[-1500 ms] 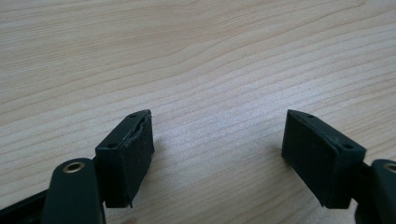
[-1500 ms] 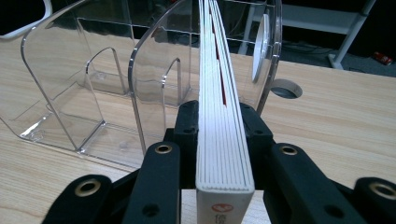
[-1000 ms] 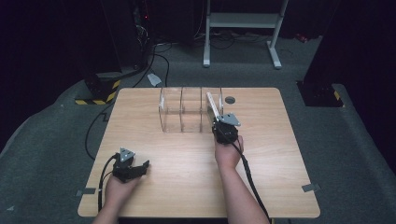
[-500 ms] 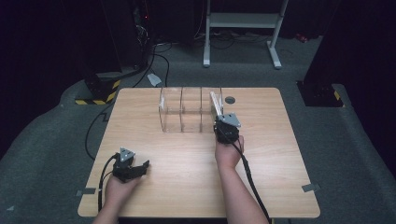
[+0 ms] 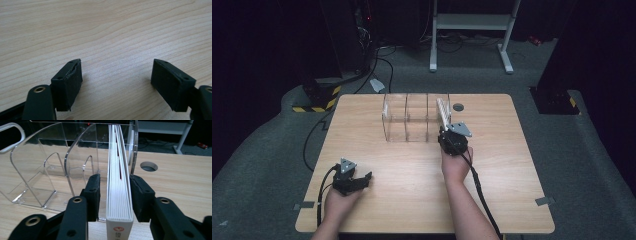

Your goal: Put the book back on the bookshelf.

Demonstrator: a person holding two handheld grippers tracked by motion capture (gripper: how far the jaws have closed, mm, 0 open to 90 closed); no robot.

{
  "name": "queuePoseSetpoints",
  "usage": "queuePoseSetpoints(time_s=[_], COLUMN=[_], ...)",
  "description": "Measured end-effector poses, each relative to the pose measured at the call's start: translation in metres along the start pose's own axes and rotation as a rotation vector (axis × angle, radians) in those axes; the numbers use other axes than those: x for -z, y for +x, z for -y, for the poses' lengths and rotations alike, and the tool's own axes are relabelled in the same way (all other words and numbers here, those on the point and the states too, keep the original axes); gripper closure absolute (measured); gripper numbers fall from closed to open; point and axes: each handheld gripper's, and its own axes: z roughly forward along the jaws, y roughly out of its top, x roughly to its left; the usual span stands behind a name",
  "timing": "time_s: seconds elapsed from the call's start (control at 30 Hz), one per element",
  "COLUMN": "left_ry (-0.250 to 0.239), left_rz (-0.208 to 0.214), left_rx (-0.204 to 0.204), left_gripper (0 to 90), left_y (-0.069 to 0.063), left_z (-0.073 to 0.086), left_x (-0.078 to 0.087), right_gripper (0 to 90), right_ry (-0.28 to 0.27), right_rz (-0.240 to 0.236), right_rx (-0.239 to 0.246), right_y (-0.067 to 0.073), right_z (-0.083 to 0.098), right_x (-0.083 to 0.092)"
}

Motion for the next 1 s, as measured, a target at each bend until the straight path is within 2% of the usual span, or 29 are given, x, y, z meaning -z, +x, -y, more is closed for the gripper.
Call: queuePoseSetpoints(time_s=[0.23,0.43,0.53,0.67,0.77,0.93,1.0], left_ry=[0.0,0.0,0.0,0.0,0.0,0.0,0.0], left_rz=[-0.001,0.0,0.0,0.0,0.0,0.0,0.0], left_rx=[-0.003,0.0,0.0,0.0,-0.001,0.0,0.0], left_gripper=[25.0,25.0,25.0,24.9,25.0,24.9,25.0], left_y=[0.0,0.0,0.0,0.0,0.0,0.0,0.0], left_z=[0.0,0.0,0.0,0.0,0.0,0.0,0.0], left_x=[0.0,0.0,0.0,0.0,0.0,0.0,0.0], right_gripper=[54.1,54.8,55.9,56.0,58.4,68.3,69.4], right_ry=[0.002,0.026,0.046,0.062,0.071,0.067,0.068], right_rz=[-0.038,-0.057,-0.069,-0.084,-0.09,-0.081,-0.087], right_rx=[0.006,-0.007,0.005,-0.009,-0.012,-0.021,-0.037], right_y=[-0.005,-0.012,-0.012,-0.011,-0.01,-0.011,-0.012], right_z=[0.011,0.027,0.036,0.044,0.047,0.047,0.047], right_x=[0.011,0.017,0.017,0.016,0.014,0.012,0.012])
